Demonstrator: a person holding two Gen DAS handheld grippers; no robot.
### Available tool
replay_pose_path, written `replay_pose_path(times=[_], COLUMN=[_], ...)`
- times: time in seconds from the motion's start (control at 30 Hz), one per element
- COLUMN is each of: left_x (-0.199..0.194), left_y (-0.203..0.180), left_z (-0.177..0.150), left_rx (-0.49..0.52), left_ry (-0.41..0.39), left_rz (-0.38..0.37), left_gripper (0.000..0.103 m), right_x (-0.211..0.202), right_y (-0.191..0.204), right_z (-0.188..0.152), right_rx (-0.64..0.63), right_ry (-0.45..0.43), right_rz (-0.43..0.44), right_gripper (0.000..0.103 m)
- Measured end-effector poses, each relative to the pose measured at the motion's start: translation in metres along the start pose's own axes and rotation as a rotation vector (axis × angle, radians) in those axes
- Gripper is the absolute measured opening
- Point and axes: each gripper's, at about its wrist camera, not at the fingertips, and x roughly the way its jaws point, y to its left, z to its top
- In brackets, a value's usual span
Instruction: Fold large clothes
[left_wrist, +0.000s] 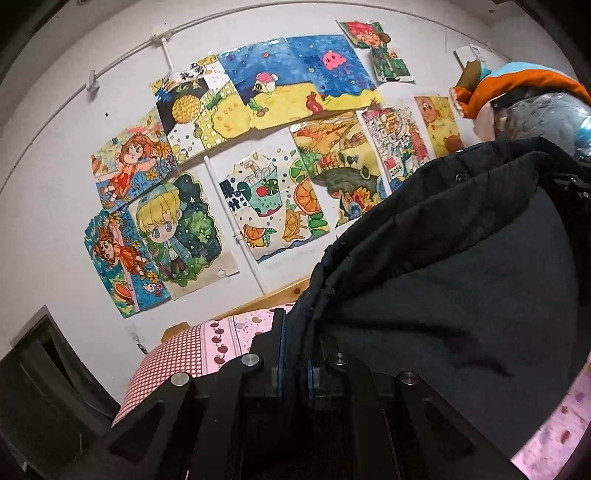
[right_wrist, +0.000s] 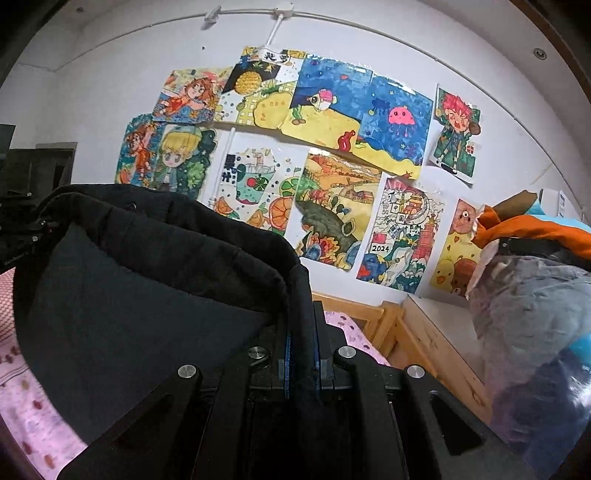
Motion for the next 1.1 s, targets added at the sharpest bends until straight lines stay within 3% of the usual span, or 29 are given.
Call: replay_pose_path(times=[0.43, 0.73, 1.1], left_x=[0.109, 0.181, 0.24], left_y=[-0.008, -0.019, -0.025], left_z=[-0.012, -0.023, -0.051], left_rx=[-0.023, -0.053, -0.087], left_ry=[0.047, 0.148, 0.28], left_rz=[0.033, -0.006, -0.07], left_gripper=[0.008, 0.008, 0.009], right_x=[0.104, 0.176, 0.234], right_y=[0.024, 0.033, 0.047], right_z=[-0.01, -0.026, -0.052], right_rx=[-0.071, -0.094, -0.1], right_ry=[-0.006, 0.086, 0.192], right_rz=[-0.08, -0.087, -0.042], right_gripper=[0.008, 0.008, 0.008])
